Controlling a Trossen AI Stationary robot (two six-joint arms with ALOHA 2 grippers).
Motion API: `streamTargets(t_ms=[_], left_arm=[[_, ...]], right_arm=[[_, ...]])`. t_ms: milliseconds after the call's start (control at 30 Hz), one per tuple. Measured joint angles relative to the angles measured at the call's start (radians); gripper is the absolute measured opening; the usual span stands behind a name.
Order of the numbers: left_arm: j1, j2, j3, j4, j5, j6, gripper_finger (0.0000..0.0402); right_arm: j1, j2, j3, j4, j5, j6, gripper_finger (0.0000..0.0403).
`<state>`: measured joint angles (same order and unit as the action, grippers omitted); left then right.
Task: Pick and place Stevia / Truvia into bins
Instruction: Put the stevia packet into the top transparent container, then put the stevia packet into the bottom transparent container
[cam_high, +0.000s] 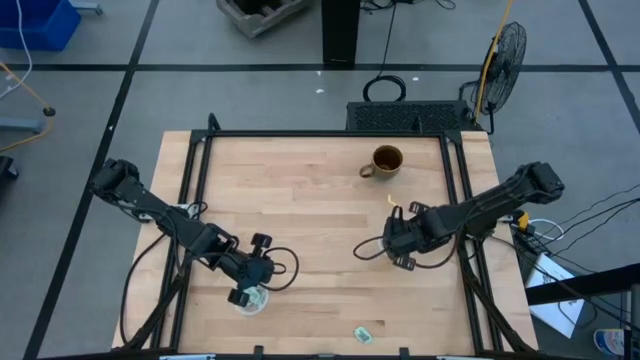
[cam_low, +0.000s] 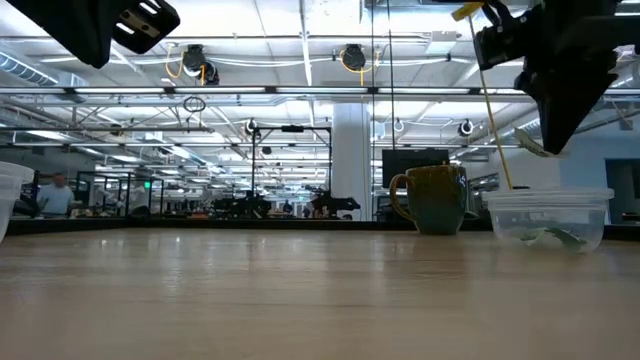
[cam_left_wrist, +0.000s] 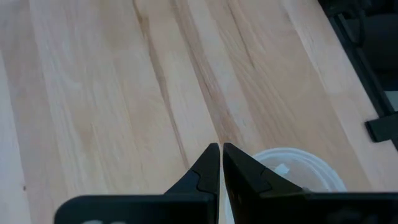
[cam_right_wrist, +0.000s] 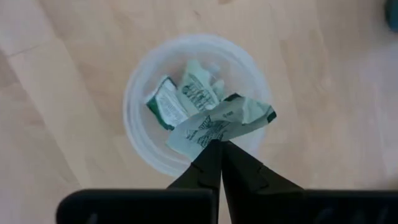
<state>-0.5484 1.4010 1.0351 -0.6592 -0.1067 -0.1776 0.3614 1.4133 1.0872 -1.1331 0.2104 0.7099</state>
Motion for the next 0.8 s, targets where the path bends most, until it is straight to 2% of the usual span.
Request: streamTargets(t_ms=[200,400,600,800], left_arm=[[0.000,0.000,0.000,0.026,0.000,-0.001,0.0026],[0.000,0.000,0.000,0.026,0.000,-0.008,0.0026],[0.009,0.000,0.000,0.027,0.000,-0.009,0.0026],[0.029,0.000,0.000,0.027,0.000,-0.009,0.0026]], right_arm=[[-0.004,0.007,-0.070,0.125,-0.004,-0.097,0.0017],[-0.015,0.016,-0.138,0.136,-0.005,-0.094,0.0049],[-0.010,-0.002,-0.120,0.193,-0.003,-0.120,0.0075],[0.023,-0.015,-0.024,0.304,-0.005,-0.136,0.0069]])
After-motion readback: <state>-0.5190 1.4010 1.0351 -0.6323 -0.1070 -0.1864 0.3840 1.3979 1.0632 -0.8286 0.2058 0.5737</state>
